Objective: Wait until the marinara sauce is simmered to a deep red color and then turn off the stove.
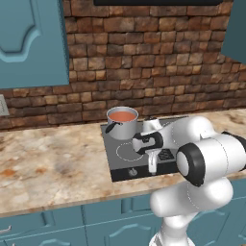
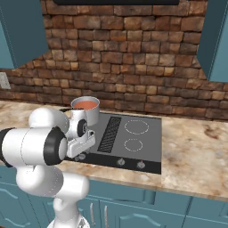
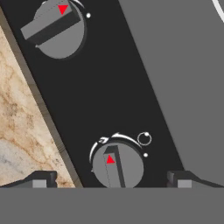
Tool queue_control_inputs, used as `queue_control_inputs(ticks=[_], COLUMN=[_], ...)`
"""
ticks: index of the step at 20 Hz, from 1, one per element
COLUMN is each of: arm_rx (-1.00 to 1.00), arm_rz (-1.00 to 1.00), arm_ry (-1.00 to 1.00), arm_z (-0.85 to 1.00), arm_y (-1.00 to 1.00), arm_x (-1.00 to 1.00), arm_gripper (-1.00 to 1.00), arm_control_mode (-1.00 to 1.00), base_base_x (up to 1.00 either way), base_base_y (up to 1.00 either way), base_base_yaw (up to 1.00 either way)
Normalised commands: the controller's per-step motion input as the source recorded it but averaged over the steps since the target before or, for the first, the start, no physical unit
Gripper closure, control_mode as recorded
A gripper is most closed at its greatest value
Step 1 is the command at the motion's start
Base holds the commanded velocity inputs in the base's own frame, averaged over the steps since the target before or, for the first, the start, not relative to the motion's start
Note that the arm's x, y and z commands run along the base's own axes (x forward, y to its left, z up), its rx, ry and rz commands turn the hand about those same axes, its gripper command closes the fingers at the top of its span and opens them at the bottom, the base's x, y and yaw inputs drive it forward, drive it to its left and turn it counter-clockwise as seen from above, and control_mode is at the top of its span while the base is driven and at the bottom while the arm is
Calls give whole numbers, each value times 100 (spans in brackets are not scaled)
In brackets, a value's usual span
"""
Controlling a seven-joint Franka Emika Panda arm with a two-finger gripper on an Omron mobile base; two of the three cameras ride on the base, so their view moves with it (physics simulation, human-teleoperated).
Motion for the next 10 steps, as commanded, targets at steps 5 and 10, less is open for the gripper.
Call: queue_control_inputs(ticks=[5, 10], arm_rx=[0, 0], arm_rz=[0, 0], arm_ry=[0, 0], arm_z=[0, 0], arm_y=[0, 0], arm_x=[0, 0], arm_gripper=[-100, -100], arm_control_mode=[-100, -100], base_base_x=[0, 0], base_base_y=[0, 0], base_base_yaw=[0, 0])
